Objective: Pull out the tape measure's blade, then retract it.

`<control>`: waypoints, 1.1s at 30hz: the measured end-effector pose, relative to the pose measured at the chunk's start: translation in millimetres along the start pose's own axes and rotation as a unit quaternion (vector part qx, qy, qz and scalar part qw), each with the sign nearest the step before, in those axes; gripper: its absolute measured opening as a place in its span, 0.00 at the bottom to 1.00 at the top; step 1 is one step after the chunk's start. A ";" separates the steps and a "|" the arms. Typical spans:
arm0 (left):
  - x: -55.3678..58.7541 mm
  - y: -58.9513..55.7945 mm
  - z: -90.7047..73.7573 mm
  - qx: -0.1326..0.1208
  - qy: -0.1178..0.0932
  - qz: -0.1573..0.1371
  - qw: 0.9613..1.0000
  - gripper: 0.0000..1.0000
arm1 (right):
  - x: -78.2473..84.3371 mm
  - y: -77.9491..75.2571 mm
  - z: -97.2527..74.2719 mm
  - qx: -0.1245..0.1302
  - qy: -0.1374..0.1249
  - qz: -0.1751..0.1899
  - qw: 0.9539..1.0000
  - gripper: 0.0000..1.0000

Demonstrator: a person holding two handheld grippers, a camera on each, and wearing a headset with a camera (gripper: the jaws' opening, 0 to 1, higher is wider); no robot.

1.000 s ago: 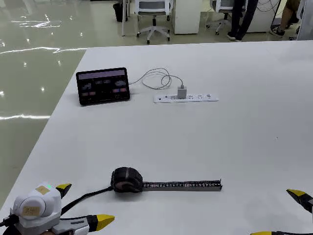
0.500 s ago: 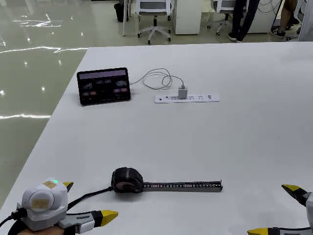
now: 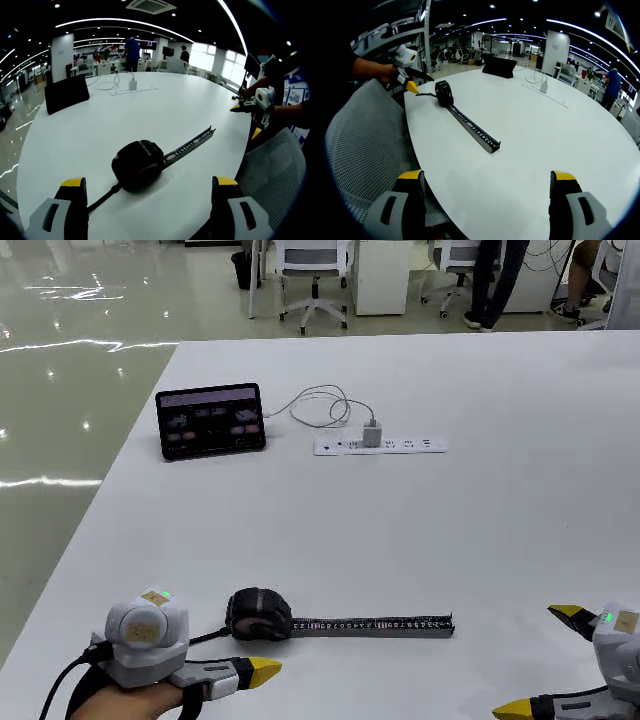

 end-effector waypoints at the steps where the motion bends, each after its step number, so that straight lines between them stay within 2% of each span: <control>1: -0.5 -0.8 2.3 0.000 0.006 0.005 1.000 1.00 | -1.0 0.1 2.0 -0.004 0.002 -0.004 1.000 1.00; 8: -11.4 -0.3 16.1 -0.009 0.003 -0.010 1.000 1.00 | -1.5 -1.2 12.8 -0.024 0.014 -0.017 0.999 1.00; 11: -12.2 2.7 25.3 -0.027 0.010 -0.019 0.999 1.00 | -2.5 -0.6 17.6 -0.036 0.020 -0.029 0.999 1.00; 18: -10.2 5.4 43.8 -0.049 0.013 -0.049 0.998 1.00 | -8.2 -7.9 31.2 -0.059 0.037 -0.062 0.996 1.00; 20: -7.6 6.5 47.9 -0.055 0.009 -0.059 0.997 1.00 | -11.1 -9.5 35.4 -0.065 0.042 -0.073 0.994 1.00; 25: -1.3 16.4 53.2 -0.090 -0.010 -0.077 0.993 1.00 | -18.1 -17.8 46.8 -0.081 0.051 -0.096 0.991 1.00; 33: 3.4 17.6 62.8 -0.101 -0.025 -0.092 0.990 1.00 | -28.9 -24.5 64.5 -0.114 0.074 -0.138 0.981 0.99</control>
Point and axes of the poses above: the centre of the closed fingertips' face, and the gripper's own axes: z roughly forward along the fingers, y roughly to its left, x roughly out of its underside, the point moved 3 cm from there along -z, roughly backward along the fingers, and after that the axes turned 8 degrees about -z, right-handed, at the moved point
